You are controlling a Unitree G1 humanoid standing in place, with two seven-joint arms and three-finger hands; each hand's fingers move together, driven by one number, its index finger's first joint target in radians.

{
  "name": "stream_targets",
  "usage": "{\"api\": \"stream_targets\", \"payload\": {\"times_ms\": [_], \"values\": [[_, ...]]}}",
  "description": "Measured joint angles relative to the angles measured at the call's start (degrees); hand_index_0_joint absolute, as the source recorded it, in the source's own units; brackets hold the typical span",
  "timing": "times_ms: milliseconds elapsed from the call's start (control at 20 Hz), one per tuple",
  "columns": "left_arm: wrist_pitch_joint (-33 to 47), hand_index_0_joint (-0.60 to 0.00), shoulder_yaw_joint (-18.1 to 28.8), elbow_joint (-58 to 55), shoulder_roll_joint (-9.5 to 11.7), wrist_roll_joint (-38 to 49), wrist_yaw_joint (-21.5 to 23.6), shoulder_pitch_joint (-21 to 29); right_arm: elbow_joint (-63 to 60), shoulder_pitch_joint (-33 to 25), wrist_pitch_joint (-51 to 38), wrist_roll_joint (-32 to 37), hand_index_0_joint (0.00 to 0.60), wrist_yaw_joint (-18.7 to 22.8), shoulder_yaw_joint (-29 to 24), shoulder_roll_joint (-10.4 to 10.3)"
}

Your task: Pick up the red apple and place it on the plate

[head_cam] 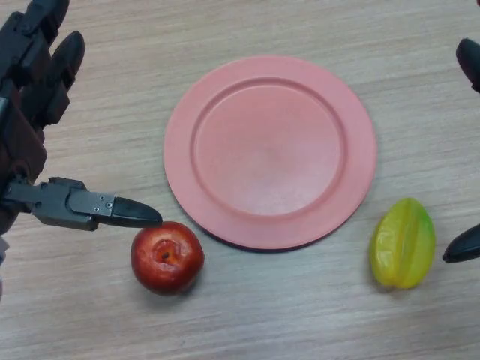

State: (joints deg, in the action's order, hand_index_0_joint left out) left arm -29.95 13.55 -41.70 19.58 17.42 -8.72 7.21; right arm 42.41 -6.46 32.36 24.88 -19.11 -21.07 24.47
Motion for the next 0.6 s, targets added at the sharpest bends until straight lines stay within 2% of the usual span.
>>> {"api": "stream_targets", "payload": {"times_ms": [200,500,550,600], "values": [[0.02,0.0,0.02,-0.65,0.01,-0.02,-4.19,-0.08,2.82,0.07,-0.01,0.04,0.0,-1.08,0.27,-0.35],[1.88,0.0,0.1,1.51,-0.11,0.01,-4.62,-1.07,2.03,-0.45,-0.01,-0.28,0.0,-0.46,0.82,-0.41],[5.03,0.0,0.07,1.93,-0.82,-0.04,-5.35,-2.43,2.03,-0.48,-0.01,-0.39,0.0,-0.35,1.31,-0.41],[12.22,0.0,-0.21,4.1,-2.66,-1.59,-7.02,-4.57,1.99,-0.55,-0.02,-1.62,0.0,-0.35,2.49,-0.67]]}}
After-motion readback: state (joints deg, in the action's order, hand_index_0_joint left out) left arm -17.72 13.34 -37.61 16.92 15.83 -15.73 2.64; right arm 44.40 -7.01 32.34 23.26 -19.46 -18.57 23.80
